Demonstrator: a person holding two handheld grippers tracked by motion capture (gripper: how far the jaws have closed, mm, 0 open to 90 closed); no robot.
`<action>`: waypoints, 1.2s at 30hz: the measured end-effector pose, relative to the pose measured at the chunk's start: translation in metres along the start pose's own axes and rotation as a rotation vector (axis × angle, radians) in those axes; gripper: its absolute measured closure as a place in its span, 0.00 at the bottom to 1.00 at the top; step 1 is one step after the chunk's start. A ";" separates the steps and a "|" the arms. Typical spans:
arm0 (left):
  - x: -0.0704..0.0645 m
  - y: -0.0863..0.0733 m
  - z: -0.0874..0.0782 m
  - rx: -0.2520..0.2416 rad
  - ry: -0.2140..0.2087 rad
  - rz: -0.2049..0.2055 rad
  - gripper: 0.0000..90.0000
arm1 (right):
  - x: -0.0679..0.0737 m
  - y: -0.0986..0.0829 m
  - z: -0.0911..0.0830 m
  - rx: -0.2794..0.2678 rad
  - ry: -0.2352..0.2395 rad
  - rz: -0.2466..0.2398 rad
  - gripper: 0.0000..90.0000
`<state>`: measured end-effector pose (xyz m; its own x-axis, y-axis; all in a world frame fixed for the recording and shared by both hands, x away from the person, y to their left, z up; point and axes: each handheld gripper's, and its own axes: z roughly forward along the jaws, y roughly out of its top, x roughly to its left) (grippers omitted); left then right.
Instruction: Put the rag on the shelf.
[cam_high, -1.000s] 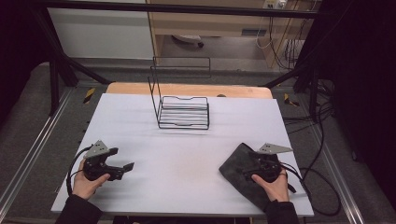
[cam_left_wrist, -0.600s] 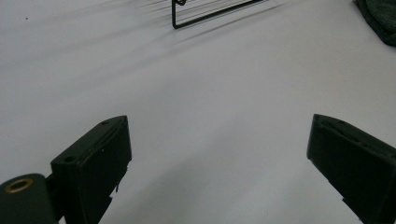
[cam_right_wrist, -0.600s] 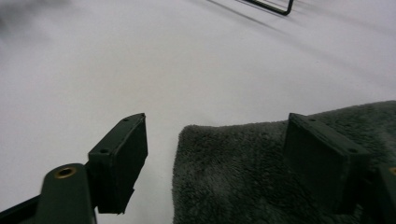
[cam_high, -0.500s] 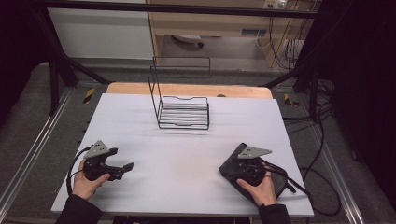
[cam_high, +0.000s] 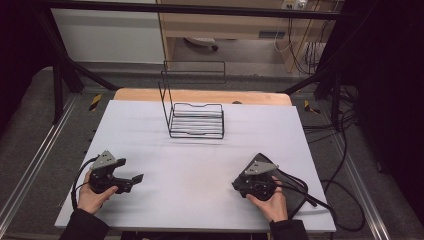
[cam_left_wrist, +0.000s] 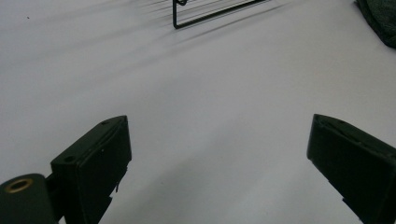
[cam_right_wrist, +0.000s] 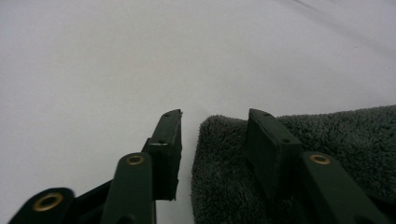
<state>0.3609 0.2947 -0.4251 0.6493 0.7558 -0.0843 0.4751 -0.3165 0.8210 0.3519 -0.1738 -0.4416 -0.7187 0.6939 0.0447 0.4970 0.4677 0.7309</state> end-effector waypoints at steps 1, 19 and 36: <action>0.000 0.000 0.000 0.001 -0.001 0.000 0.07 | 0.000 0.000 0.000 0.002 -0.008 -0.003 0.66; -0.001 0.000 0.001 0.009 0.003 0.010 0.08 | 0.003 0.003 0.003 0.037 -0.049 -0.051 0.90; -0.001 0.001 0.002 0.013 0.011 0.015 0.08 | -0.005 0.026 0.006 -0.047 0.011 0.049 0.92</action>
<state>0.3616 0.2922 -0.4257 0.6496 0.7574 -0.0660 0.4731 -0.3347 0.8150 0.3717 -0.1620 -0.4266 -0.6996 0.7090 0.0885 0.5084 0.4070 0.7588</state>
